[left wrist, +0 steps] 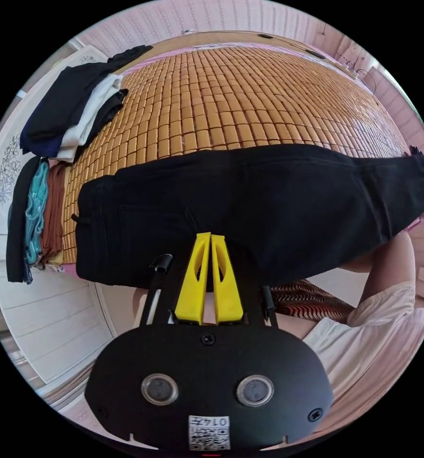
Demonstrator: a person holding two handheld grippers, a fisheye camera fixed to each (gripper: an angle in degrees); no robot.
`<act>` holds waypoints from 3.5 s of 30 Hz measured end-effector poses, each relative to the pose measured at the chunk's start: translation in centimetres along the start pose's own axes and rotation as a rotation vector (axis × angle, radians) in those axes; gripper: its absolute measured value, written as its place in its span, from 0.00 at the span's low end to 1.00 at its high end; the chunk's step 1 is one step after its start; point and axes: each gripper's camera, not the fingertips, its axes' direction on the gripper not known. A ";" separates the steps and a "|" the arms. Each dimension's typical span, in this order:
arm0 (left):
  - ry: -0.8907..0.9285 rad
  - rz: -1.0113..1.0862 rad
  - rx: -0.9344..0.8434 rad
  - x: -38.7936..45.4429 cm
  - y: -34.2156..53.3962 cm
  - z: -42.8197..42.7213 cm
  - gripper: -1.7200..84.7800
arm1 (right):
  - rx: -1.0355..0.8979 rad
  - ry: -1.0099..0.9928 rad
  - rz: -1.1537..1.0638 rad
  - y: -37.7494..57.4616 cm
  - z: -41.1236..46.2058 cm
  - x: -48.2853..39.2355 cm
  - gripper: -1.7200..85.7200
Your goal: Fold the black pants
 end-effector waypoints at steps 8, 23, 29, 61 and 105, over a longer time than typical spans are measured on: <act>0.131 0.253 0.095 7.0 -1.9 -1.4 0.01 | 0.107 -0.072 -0.326 -7.4 1.2 -10.7 0.03; 0.324 0.035 0.282 -0.4 2.9 -6.4 0.01 | -0.934 -0.311 -0.434 15.5 41.5 -27.6 0.03; 0.274 -0.217 0.245 -9.3 9.6 -6.0 0.03 | -1.298 -0.004 -0.483 26.1 49.1 -27.3 0.02; 0.060 0.712 0.295 18.1 4.5 0.6 0.01 | -1.780 0.562 -1.103 24.1 79.7 -35.6 0.01; 0.322 0.857 0.431 25.0 7.2 -3.0 0.08 | -0.749 0.034 -0.125 -2.6 37.6 -16.9 0.04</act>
